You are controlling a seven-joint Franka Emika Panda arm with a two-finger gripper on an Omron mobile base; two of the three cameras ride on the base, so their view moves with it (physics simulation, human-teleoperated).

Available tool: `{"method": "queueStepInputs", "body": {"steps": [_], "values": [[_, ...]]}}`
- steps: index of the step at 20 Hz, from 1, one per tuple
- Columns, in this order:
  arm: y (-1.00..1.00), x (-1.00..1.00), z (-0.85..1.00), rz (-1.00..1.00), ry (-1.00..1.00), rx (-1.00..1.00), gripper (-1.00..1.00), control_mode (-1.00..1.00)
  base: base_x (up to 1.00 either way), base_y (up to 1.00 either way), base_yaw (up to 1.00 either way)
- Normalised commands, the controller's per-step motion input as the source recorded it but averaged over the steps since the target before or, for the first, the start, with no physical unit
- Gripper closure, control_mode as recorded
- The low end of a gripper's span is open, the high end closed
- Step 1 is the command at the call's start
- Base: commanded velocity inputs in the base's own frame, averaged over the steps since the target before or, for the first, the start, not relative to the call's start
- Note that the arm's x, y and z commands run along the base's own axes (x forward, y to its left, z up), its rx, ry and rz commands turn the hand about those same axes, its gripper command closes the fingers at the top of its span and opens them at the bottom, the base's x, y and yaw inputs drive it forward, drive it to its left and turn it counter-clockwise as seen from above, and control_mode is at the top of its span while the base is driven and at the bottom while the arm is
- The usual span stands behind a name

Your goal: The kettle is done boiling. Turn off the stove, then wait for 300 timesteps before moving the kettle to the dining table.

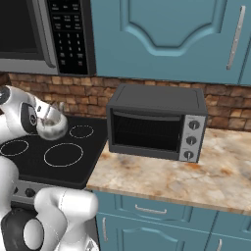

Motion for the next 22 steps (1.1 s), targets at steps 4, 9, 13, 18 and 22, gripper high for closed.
{"method": "queueStepInputs", "body": {"steps": [4,9,13,18,22], "values": [[0.0,-0.46,0.41,0.0,0.0,-0.02,1.0,-1.0,0.0,0.0,0.0],[0.0,-0.52,0.4,-0.03,0.0,0.0,1.0,-1.0,0.0,0.0,0.0],[0.0,-0.53,0.46,-0.04,0.0,0.0,1.0,-1.0,0.0,0.0,0.0],[0.0,-0.51,0.51,-0.04,0.0,0.0,1.0,-1.0,0.0,0.0,0.0],[0.0,-0.51,0.53,-0.05,0.01,0.0,1.0,-1.0,0.0,0.0,0.0]]}}
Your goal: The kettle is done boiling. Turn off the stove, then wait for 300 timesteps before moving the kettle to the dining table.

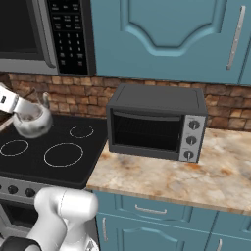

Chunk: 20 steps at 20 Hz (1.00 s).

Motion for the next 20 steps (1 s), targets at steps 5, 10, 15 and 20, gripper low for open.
{"method": "queueStepInputs", "body": {"steps": [5,10,15,20], "values": [[0.0,-0.46,0.49,-0.05,0.02,0.0,1.0,-1.0,0.0,0.0,0.0],[0.0,-0.19,0.17,-0.02,0.03,0.0,1.0,-1.0,0.0,0.0,0.0],[0.0,0.0,0.0,0.0,0.0,0.0,1.0,-1.0,0.0,0.0,0.0],[0.0,-0.04,0.0,0.0,-0.02,0.0,1.0,1.0,-0.52,0.0,-0.11]]}}
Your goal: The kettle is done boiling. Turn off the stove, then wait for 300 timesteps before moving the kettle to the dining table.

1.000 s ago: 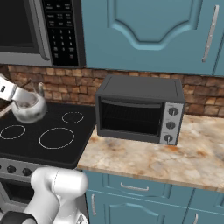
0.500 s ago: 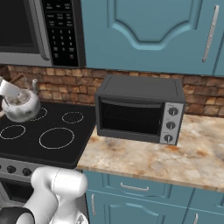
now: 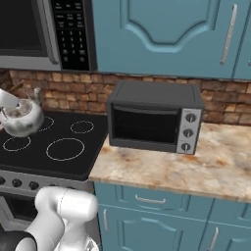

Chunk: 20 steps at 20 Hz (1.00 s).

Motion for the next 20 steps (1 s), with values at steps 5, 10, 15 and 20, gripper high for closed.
{"method": "queueStepInputs", "body": {"steps": [5,10,15,20], "values": [[0.0,0.0,0.0,0.0,0.0,0.0,1.0,1.0,-0.71,0.0,-0.24],[0.0,0.0,0.0,0.0,0.0,0.0,1.0,1.0,-0.51,0.0,-0.37],[0.0,0.0,0.0,0.0,0.0,0.0,1.0,1.0,-0.38,-0.01,-0.46],[0.0,0.0,0.0,0.0,0.0,0.0,1.0,1.0,-0.34,-0.08,-0.51]]}}
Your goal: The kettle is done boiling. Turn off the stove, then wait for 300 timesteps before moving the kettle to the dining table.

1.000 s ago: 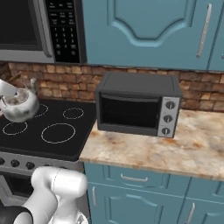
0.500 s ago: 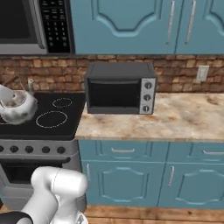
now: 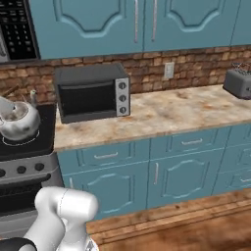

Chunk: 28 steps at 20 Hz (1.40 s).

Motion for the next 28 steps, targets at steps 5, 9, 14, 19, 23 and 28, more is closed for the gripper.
{"method": "queueStepInputs", "body": {"steps": [5,9,14,19,23,28], "values": [[0.0,0.0,0.0,0.0,0.0,0.0,1.0,1.0,-0.3,-0.09,-0.54],[0.0,0.0,0.0,0.0,0.0,0.0,1.0,1.0,-0.17,-0.12,-0.57],[0.0,0.0,0.0,0.0,0.0,0.0,1.0,1.0,-0.1,-0.15,-0.58],[0.0,0.0,0.0,0.0,0.0,0.0,1.0,1.0,-0.08,-0.12,-0.59],[0.0,0.0,0.0,0.0,0.0,0.0,1.0,1.0,-0.05,-0.03,-0.61],[0.0,0.0,0.0,0.0,0.0,0.0,1.0,1.0,-0.05,0.0,-0.63]]}}
